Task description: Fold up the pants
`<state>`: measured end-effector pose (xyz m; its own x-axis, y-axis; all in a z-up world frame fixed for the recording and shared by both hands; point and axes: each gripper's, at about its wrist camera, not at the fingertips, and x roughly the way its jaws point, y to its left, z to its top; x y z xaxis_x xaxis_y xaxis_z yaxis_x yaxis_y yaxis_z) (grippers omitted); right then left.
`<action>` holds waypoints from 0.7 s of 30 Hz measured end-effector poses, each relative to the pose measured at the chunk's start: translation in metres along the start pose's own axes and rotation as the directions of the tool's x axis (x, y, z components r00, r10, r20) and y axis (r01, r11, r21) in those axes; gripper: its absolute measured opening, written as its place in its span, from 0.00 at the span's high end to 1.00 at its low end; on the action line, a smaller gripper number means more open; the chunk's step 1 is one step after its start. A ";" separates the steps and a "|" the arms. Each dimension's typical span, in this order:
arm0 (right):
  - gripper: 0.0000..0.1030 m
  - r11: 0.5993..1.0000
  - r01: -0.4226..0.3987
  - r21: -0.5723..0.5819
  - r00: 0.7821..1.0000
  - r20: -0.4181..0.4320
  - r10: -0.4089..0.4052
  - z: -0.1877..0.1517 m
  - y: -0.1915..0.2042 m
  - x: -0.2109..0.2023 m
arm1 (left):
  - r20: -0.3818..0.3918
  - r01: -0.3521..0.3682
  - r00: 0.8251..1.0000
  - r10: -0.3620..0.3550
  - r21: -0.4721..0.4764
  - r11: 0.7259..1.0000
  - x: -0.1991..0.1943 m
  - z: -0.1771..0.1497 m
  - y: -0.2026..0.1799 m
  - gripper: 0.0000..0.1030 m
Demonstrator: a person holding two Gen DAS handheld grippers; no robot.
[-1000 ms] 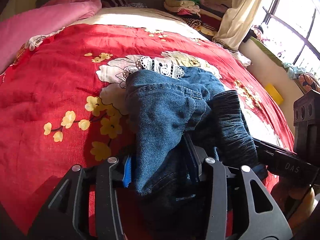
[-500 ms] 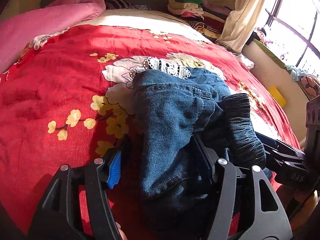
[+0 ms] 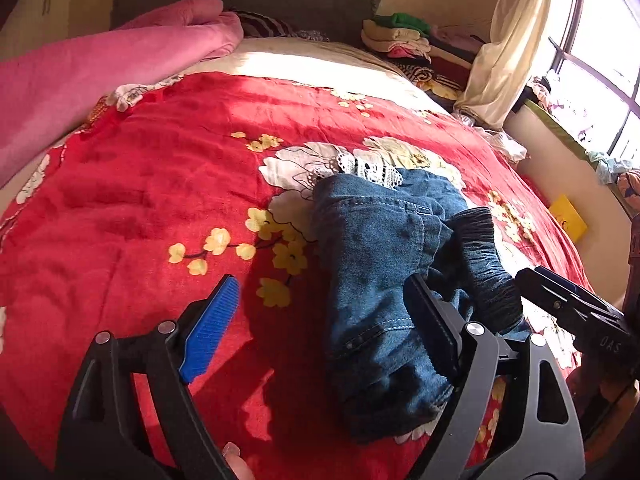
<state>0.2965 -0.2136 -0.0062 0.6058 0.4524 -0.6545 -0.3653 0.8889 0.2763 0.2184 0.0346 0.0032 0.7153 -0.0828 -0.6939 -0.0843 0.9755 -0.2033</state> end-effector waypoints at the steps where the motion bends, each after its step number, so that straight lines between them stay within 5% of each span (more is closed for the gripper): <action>1: 0.10 1.000 -0.009 0.001 1.000 0.007 0.009 0.001 0.002 -0.004 | 0.006 -0.001 1.000 0.001 -0.008 1.000 -0.006 0.000 0.002 0.21; 7: 0.07 0.999 -0.001 -0.034 0.998 0.069 0.004 0.004 0.019 -0.033 | 0.041 -0.019 0.999 0.019 -0.006 1.000 -0.041 -0.005 0.005 0.10; 21: 0.05 0.999 -0.014 -0.035 0.995 0.096 0.017 -0.020 0.035 -0.084 | 0.039 -0.042 0.998 0.042 0.005 0.999 -0.086 -0.046 -0.001 0.10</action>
<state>0.2180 -0.2218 0.0443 0.6641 0.4726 -0.5793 -0.3982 0.8794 0.2610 0.1255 0.0316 0.0314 0.7376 -0.0343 -0.6744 -0.1104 0.9792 -0.1705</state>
